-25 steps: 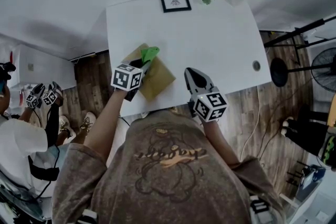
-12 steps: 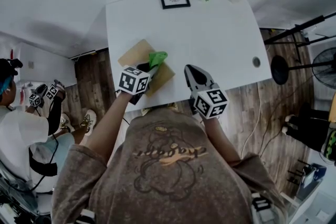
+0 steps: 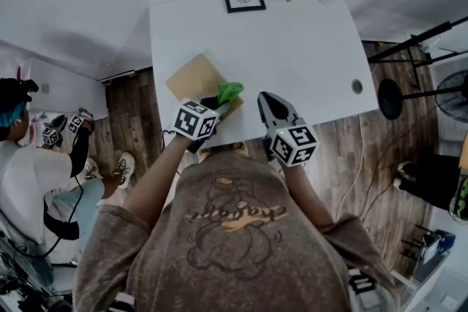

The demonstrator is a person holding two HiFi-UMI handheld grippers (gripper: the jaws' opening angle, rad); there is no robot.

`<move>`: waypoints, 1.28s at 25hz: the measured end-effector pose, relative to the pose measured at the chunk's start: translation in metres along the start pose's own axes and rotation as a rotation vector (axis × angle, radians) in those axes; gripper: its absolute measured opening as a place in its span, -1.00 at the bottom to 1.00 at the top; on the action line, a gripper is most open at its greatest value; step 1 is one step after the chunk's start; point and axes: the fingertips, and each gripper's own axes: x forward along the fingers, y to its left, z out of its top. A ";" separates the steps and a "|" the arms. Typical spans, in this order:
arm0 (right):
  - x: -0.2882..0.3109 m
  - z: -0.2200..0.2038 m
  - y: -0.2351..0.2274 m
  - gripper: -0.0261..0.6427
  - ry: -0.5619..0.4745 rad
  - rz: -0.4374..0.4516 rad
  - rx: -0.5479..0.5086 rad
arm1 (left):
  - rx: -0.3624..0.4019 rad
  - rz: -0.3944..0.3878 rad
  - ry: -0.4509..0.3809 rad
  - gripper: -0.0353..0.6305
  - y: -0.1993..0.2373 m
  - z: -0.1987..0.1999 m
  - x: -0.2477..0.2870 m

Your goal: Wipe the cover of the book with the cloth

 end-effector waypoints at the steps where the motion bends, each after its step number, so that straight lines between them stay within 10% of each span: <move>1: -0.001 0.000 0.000 -0.92 0.000 -0.001 0.000 | -0.002 -0.004 0.001 -0.69 -0.003 -0.001 0.000; 19: -0.016 0.004 -0.013 -0.92 -0.018 -0.049 -0.001 | -0.136 -0.144 -0.003 -0.69 -0.041 -0.006 0.003; 32: -0.012 0.006 -0.015 -0.92 -0.022 -0.054 -0.003 | -0.190 -0.114 -0.187 -0.69 0.010 0.085 -0.042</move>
